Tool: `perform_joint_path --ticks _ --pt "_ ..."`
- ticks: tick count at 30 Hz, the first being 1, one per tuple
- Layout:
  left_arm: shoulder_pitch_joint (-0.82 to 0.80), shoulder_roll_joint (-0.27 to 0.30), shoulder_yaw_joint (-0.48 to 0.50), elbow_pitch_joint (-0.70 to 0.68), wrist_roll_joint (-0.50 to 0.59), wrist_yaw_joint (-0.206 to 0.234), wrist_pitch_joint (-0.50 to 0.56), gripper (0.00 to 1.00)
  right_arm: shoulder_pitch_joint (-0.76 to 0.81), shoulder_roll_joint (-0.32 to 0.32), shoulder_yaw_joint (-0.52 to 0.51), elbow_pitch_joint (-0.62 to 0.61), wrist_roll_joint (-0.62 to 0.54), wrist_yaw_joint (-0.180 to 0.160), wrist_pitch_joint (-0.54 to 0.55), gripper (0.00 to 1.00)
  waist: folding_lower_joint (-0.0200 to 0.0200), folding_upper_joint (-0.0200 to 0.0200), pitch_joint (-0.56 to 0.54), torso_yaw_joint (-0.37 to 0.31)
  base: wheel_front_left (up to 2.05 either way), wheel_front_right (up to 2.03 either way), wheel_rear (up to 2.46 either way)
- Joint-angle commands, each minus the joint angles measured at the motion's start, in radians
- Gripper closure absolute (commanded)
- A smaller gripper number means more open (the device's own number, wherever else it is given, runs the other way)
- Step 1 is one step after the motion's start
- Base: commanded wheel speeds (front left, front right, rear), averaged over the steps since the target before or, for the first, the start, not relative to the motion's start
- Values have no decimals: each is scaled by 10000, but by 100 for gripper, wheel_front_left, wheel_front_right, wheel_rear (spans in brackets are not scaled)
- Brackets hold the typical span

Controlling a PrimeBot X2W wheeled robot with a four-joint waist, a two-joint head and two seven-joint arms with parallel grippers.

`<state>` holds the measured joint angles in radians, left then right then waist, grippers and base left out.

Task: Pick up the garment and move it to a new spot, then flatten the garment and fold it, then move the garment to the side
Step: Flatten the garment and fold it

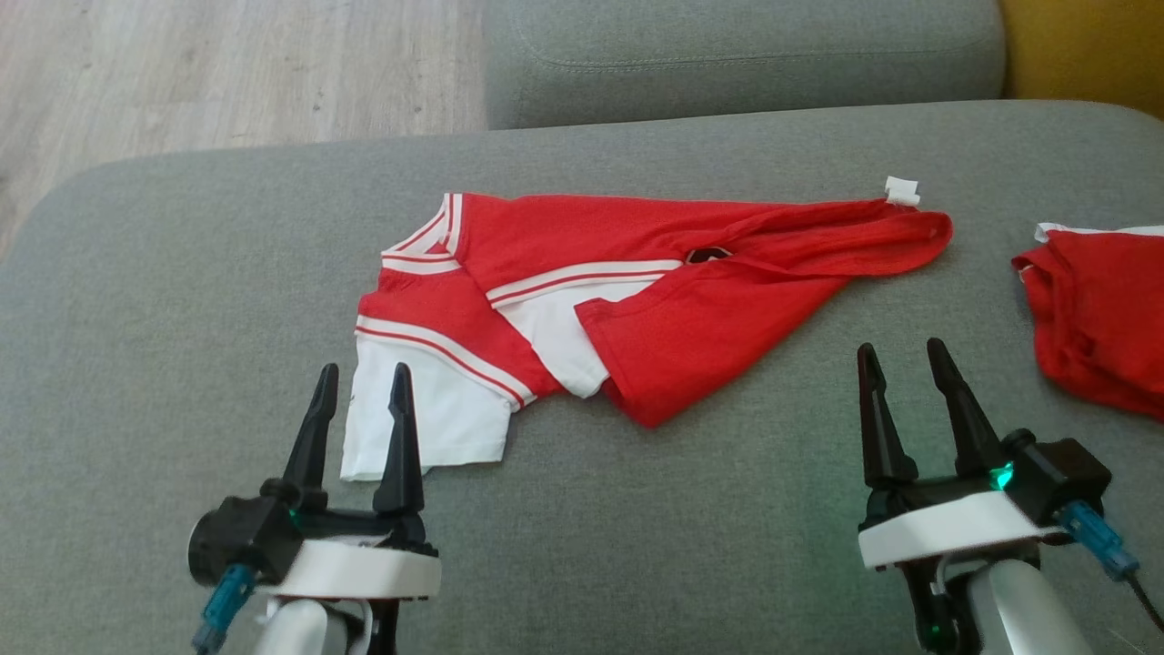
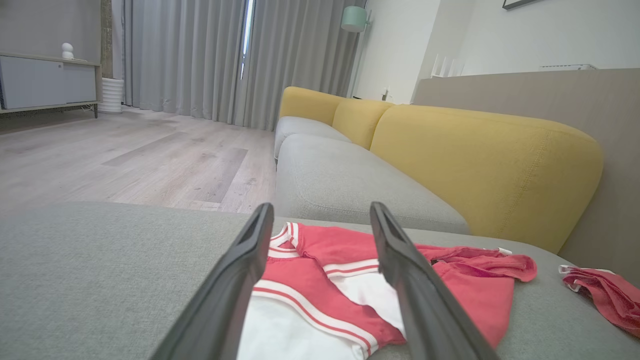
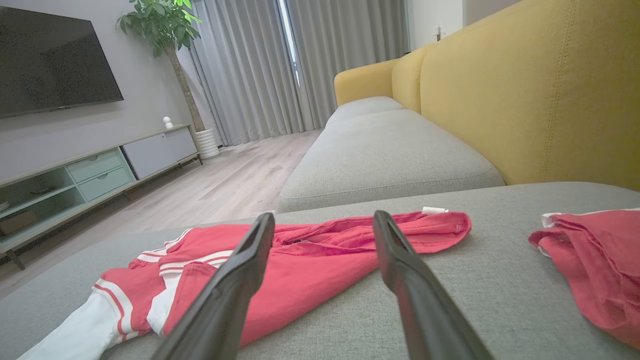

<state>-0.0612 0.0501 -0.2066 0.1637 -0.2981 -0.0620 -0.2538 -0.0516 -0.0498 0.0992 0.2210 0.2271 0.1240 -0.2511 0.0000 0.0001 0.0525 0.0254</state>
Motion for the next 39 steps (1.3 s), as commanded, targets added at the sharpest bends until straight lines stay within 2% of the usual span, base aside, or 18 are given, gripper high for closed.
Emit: perform_joint_path --ticks 1,11,18,25,30,36,37,38,39 --pt "-312 1 244 -282 84 -26 -80 0 -405 -6 224 -425 -27 67 -106 0 0 -1 17 43 0 0 0" --pt "-587 1 77 -285 143 -114 -80 0 -1061 -5 619 -159 -547 67 -106 0 0 -1 377 624 0 0 0" --pt "-967 1 -366 -292 -33 -44 -80 0 -2504 -5 1487 1135 -1332 67 859 0 0 -1 871 1434 0 0 0" --pt "-1188 1 -824 -197 -289 78 -80 0 -3913 -5 2174 3164 -1557 67 2095 0 0 -1 1145 2191 0 0 0" --pt "-1240 1 -1017 -159 -402 175 -80 0 -4602 -5 2082 4459 -1639 67 2340 0 0 -1 1185 2594 0 0 0" --pt "-1231 1 -1059 -151 -435 225 -80 0 -5020 -5 2182 5462 -1586 67 2133 0 0 -1 1218 2783 0 0 0" --pt "-1226 1 -1069 -155 -437 235 -80 0 -5064 -5 2159 5609 -1529 67 2114 55 0 -1 1219 2793 0 0 0" --pt "-1223 1 -1074 -155 -439 248 -80 0 -5106 -5 2168 5735 -1455 67 2088 100 0 -1 1219 2793 0 0 0" --pt "-1222 1 -1072 -153 -438 258 -80 0 -5149 -5 2186 5846 -1381 67 2055 100 0 -1 1213 2781 0 0 0"
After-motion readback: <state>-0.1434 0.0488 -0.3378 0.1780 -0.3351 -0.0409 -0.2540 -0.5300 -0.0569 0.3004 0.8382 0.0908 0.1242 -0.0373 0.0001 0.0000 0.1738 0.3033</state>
